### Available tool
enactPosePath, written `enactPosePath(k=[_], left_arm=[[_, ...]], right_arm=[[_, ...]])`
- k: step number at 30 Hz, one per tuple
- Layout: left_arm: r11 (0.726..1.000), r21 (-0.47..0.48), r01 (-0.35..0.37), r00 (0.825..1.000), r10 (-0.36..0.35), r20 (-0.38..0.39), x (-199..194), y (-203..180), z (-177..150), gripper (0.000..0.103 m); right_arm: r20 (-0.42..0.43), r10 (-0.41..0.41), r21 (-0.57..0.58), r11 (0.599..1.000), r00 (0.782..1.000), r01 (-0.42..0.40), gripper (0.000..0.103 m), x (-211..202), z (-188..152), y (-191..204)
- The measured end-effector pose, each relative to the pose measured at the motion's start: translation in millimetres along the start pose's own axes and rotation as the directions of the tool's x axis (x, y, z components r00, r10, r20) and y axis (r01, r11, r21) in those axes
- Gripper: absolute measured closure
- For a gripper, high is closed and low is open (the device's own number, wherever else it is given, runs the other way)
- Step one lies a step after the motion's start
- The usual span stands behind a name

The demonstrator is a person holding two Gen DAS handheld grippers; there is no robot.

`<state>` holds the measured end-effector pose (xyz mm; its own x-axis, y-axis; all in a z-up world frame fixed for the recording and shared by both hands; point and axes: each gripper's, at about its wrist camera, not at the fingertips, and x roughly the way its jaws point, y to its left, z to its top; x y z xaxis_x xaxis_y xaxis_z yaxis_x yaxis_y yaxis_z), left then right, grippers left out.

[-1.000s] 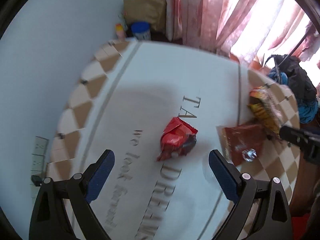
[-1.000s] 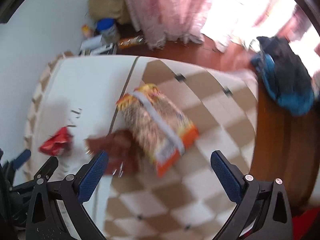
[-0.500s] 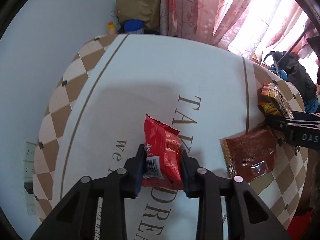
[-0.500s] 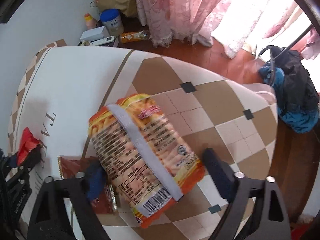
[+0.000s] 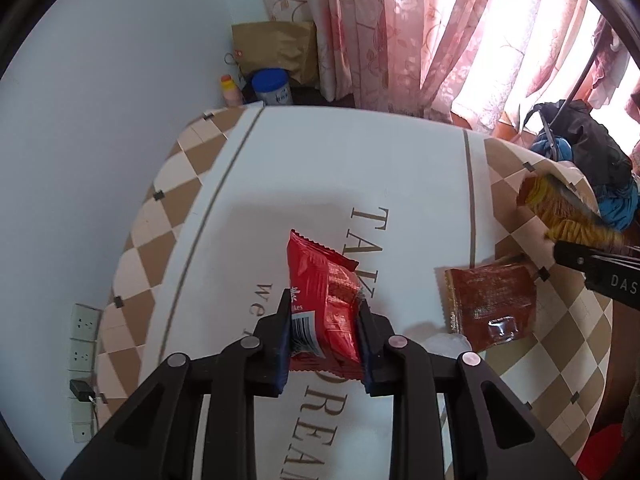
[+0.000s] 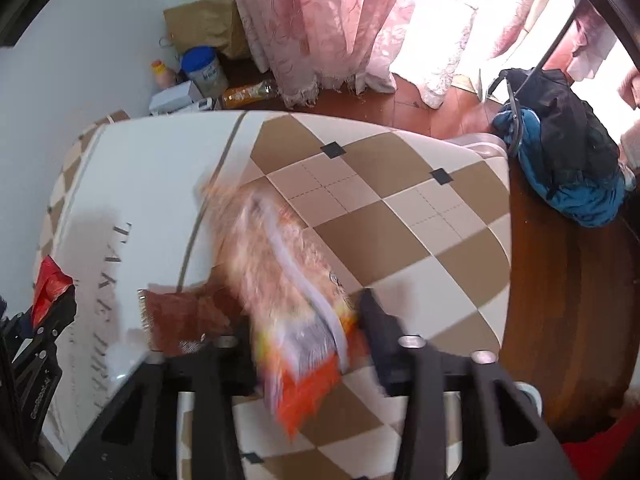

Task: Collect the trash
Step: 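Grasp the red wrapper with left tool while right tool grasps orange snack bag, then carry the red wrapper and snack bag over the trash bin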

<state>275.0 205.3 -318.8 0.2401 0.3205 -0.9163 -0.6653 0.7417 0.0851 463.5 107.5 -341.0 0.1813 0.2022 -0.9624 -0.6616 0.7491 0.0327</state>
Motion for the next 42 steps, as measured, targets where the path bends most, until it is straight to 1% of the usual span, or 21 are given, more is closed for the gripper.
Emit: enactPosePath(k=[1,2,4,8,13,17,20,23,27,29,31,34,36,37,38,39,40,42], left_arm=[[1.000,0.001,-0.005,1.000,0.005,0.008,-4.5,0.8,0.0,0.081],[1.000,0.001,-0.006,1.000,0.006,0.017,-9.7,1.8,-0.5,0.081],[1.000,0.000,-0.010,0.999,0.010,0.032,-18.9,3.7,-2.0,0.081],[1.000,0.002,-0.014,0.998,0.014,0.066,-38.4,5.8,-7.5,0.081],[1.000,0.005,0.014,0.995,-0.015,0.103,-68.2,2.0,-17.5,0.081],[0.999,0.008,0.047,0.988,-0.047,0.150,-106.6,-5.5,-29.4,0.081],[0.997,0.023,0.079,0.980,-0.082,0.182,-134.8,-15.1,-37.5,0.081],[0.991,0.059,0.120,0.967,-0.130,0.220,-170.2,-33.6,-50.0,0.081],[0.979,0.114,0.169,0.950,-0.193,0.246,-205.9,-63.6,-66.0,0.081],[0.966,0.152,0.208,0.943,-0.239,0.233,-219.9,-86.1,-77.0,0.081],[0.956,0.180,0.231,0.937,-0.269,0.223,-228.1,-105.3,-86.8,0.081],[0.928,0.244,0.281,0.926,-0.330,0.186,-234.4,-154.2,-107.1,0.081],[0.911,0.278,0.306,0.922,-0.356,0.154,-231.5,-183.9,-116.8,0.081],[0.899,0.293,0.326,0.918,-0.375,0.127,-228.9,-201.0,-122.5,0.081],[0.882,0.312,0.353,0.915,-0.395,0.083,-221.0,-224.0,-129.8,0.081],[0.873,0.322,0.367,0.912,-0.405,0.057,-215.4,-235.5,-133.4,0.081],[0.855,0.334,0.396,0.905,-0.425,0.015,-206.2,-252.3,-138.4,0.081],[0.831,0.354,0.430,0.897,-0.436,-0.067,-186.7,-286.6,-148.2,0.081]], right_arm=[[0.011,0.006,0.000,1.000,1.000,-0.006,0.075,-4.9,-3.0,-0.2],[0.024,0.011,-0.007,1.000,1.000,-0.011,0.085,-10.3,-5.3,0.1],[0.051,0.015,-0.031,0.999,0.999,-0.014,0.088,-21.9,-11.5,3.1],[0.107,0.063,-0.041,0.997,0.992,-0.059,0.092,-48.4,-25.6,7.9],[0.177,0.114,-0.032,0.993,0.978,-0.110,0.092,-89.6,-49.3,10.1],[0.233,0.138,-0.034,0.990,0.963,-0.133,0.092,-127.1,-74.9,8.4],[0.281,0.140,-0.035,0.990,0.949,-0.136,0.093,-158.3,-100.5,2.9],[0.323,0.131,-0.016,0.991,0.937,-0.133,0.093,-186.6,-129.9,-14.0],[0.363,0.113,0.054,0.988,0.925,-0.142,0.093,-216.1,-175.7,-57.1],[0.374,0.095,0.090,0.986,0.923,-0.138,0.093,-225.6,-197.4,-82.0],[0.374,0.071,0.133,0.983,0.925,-0.129,0.093,-230.8,-221.8,-109.2],[0.349,0.030,0.199,0.974,0.937,-0.105,0.093,-227.2,-259.7,-153.8],[0.328,0.006,0.238,0.967,0.945,-0.089,0.093,-221.9,-282.5,-179.6],[0.316,-0.001,0.257,0.963,0.949,-0.085,0.093,-217.6,-293.2,-192.9],[0.301,-0.005,0.281,0.956,0.954,-0.084,0.093,-211.5,-304.3,-207.9],[0.284,-0.006,0.307,0.948,0.959,-0.085,0.093,-204.4,-315.6,-223.0],[0.265,-0.004,0.331,0.940,0.964,-0.087,0.093,-195.9,-326.1,-236.6],[0.228,0.012,0.384,0.918,0.974,-0.101,0.093,-176.3,-347.8,-265.4]])
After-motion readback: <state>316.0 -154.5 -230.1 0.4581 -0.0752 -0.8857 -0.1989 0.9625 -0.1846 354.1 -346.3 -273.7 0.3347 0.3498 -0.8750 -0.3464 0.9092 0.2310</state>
